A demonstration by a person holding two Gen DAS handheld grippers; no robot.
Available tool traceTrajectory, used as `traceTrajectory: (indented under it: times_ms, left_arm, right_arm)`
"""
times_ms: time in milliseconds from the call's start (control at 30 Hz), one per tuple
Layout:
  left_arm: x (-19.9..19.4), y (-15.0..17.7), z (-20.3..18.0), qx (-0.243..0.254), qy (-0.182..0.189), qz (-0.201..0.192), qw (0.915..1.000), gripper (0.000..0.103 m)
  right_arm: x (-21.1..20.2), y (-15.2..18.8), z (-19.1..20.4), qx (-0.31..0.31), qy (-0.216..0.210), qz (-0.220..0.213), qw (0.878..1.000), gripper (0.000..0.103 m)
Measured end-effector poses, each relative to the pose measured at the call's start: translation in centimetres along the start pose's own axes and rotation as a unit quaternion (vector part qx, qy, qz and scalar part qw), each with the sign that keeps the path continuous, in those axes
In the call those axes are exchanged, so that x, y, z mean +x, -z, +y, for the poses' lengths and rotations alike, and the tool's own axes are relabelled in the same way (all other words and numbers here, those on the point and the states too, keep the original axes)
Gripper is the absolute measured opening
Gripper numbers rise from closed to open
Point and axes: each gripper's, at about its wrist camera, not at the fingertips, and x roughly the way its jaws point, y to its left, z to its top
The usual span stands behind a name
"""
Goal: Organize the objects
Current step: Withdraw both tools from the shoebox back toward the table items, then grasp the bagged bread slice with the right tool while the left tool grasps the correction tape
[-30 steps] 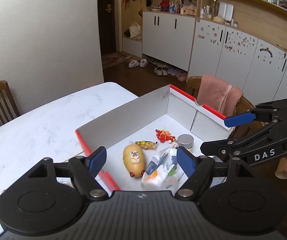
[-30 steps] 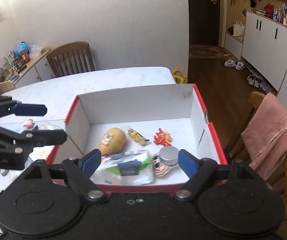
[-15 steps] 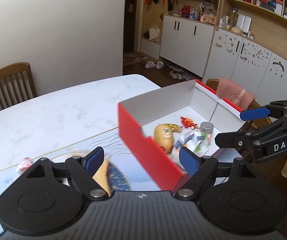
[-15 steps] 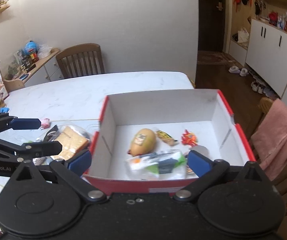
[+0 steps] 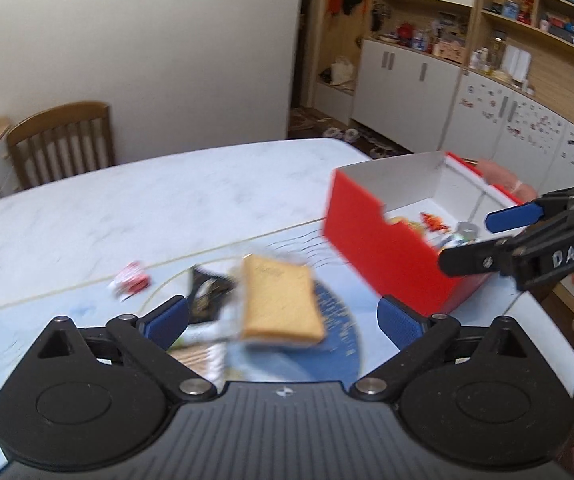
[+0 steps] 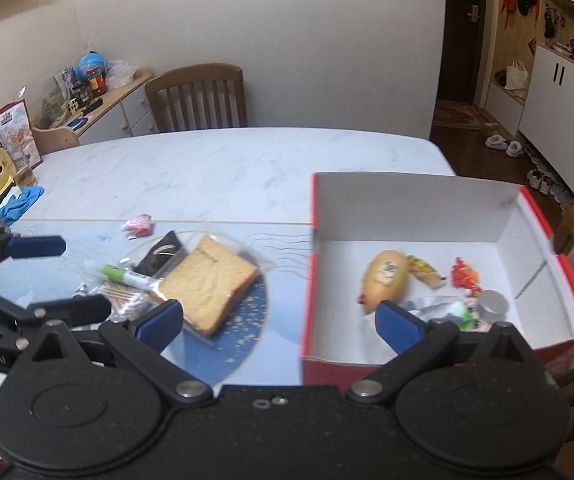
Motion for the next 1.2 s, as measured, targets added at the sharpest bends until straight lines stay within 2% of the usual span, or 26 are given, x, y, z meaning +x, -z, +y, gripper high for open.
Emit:
traceTrajectory:
  times_ms: [133,367,467,667,900,1200]
  left_arm:
    - [0.0,1.6,2.8,-0.012,-0.014,0.01,0.9998,0.102]
    - [-0.2,4.6,5.6,0.012,-0.058,0.018,0.9981,0.102]
    - [-0.5,5.6,6.3,0.027,-0.078,0.009,0.9965,0.102]
    - [0.0,6.7,8.1,0.024,-0.073,0.015,0.9969,0.102]
    - [1.3,8.0,9.5,-0.012,-0.054,0.041,0.9977,0.102]
    - [3.3,8.5,9.7,-0.016,-0.063,0.06,0.9961,0.102]
  right_arm:
    - [1.5,-0.6,2.0,0.002,0.002,0.012,1.0,0.102]
    - [4.8,-1.8,5.8,0.001,0.011,0.033,0.999,0.102]
    - [6.4,-2.1,7.4,-0.005,0.018,0.041,0.999,0.102]
    - [8.8,-3.0,9.2,-0.003,0.038,0.046,0.998,0.102]
    - [12.6,-4.3,8.8,0.028,0.065,0.063,0.995,0.102]
    - [16.9,-4.3,7.8,0.068,0.085,0.101,0.989,0.102]
